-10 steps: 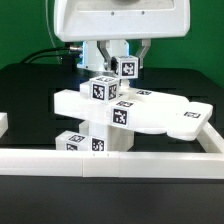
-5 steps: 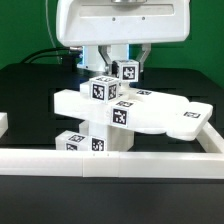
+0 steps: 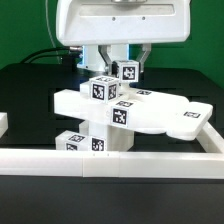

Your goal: Assemble chair

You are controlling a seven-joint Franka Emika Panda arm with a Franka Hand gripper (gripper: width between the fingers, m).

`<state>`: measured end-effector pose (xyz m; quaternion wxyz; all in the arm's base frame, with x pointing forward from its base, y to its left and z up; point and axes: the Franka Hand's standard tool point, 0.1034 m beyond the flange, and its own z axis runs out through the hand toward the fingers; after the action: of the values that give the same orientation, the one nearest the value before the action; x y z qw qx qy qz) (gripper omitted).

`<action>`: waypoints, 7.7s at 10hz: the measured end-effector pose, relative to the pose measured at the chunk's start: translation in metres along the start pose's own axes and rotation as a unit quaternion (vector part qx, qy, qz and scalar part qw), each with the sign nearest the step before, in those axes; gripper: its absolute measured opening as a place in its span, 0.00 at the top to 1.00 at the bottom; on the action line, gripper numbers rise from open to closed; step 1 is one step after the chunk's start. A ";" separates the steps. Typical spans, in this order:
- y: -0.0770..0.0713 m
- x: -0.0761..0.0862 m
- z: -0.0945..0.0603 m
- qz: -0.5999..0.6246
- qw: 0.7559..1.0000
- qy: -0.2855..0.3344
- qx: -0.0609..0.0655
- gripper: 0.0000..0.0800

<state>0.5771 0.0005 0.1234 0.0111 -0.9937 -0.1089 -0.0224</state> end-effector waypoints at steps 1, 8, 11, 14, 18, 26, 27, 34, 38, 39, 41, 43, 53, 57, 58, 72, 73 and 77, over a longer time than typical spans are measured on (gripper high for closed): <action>0.000 0.000 0.000 0.000 1.000 0.000 0.000 0.64; 0.002 -0.010 0.004 0.005 1.000 -0.002 -0.001 0.64; 0.004 -0.007 0.008 0.005 1.000 -0.006 -0.001 0.64; 0.004 -0.006 0.008 0.005 1.000 -0.003 -0.002 0.64; 0.004 -0.006 0.008 0.012 1.000 -0.003 -0.002 0.64; 0.002 -0.009 0.011 0.295 0.955 0.013 0.019 0.64; 0.002 -0.009 0.010 0.322 0.946 0.013 0.021 0.64; 0.002 -0.009 0.010 0.455 0.889 0.011 0.053 0.53; 0.005 -0.010 0.010 0.240 0.970 0.020 0.029 0.20; 0.008 -0.010 0.010 0.181 0.983 0.024 0.027 0.19; 0.007 -0.009 0.010 0.122 0.992 0.026 0.025 0.19; 0.009 -0.010 0.010 0.045 0.998 0.026 0.018 0.19; 0.015 -0.004 0.005 -0.190 0.981 0.031 -0.016 0.65; 0.015 -0.002 0.006 0.067 0.997 0.036 -0.007 0.65; 0.015 -0.002 0.006 0.100 0.994 0.036 -0.006 0.65; 0.009 -0.001 0.007 0.218 0.975 0.037 0.010 0.19; 0.009 -0.001 0.007 0.152 0.988 0.038 0.007 0.19; 0.007 -0.003 0.008 -0.076 0.997 0.031 -0.003 0.19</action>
Offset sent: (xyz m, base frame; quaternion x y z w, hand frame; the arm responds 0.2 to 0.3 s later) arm -0.0225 0.0055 0.0000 -0.0043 -0.0185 0.0069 0.9998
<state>0.5764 -0.0071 0.1155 0.0093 -0.9815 -0.1835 -0.0543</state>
